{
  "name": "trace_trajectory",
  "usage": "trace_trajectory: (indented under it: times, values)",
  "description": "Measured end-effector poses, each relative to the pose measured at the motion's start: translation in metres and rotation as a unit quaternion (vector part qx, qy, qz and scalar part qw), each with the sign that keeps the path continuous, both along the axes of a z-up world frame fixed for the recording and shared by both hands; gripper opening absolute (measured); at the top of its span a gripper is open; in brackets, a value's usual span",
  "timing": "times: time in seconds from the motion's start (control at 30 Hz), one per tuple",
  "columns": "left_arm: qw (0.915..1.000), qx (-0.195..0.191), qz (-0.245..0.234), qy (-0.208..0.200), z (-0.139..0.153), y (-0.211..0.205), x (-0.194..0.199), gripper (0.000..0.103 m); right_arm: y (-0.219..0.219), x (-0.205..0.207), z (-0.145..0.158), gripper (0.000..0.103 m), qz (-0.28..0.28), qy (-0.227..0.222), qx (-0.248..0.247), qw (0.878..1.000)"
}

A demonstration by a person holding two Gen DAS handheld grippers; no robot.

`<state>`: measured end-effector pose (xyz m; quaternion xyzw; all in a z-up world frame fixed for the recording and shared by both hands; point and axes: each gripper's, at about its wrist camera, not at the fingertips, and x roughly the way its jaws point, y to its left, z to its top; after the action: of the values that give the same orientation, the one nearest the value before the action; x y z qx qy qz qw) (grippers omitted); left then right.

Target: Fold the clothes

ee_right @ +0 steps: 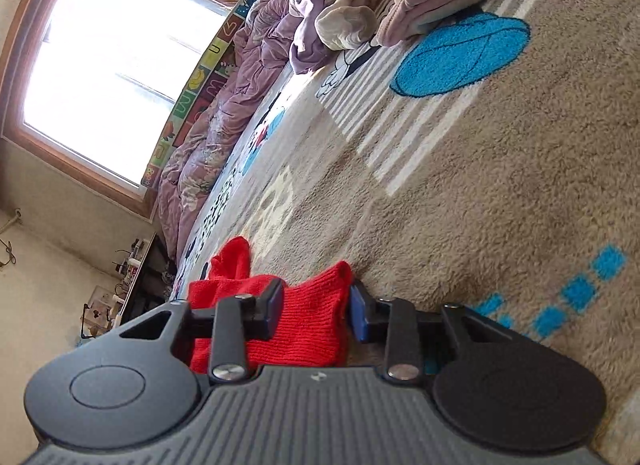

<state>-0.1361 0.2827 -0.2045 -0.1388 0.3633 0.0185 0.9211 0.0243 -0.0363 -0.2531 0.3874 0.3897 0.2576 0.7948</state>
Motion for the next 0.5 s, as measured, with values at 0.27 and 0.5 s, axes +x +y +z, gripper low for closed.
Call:
trace_trajectory:
  times: [0.27, 0.5]
  values:
    - [0.9982, -0.058, 0.010, -0.007, -0.003, 0.014, -0.004, 0.029, 0.013, -0.011, 0.052, 0.006, 0.027, -0.096, -0.042, 0.994]
    - [0.9899, -0.126, 0.053, -0.039, 0.009, 0.038, -0.030, 0.029, 0.060, -0.041, 0.146, 0.006, 0.129, -0.280, -0.067, 0.949]
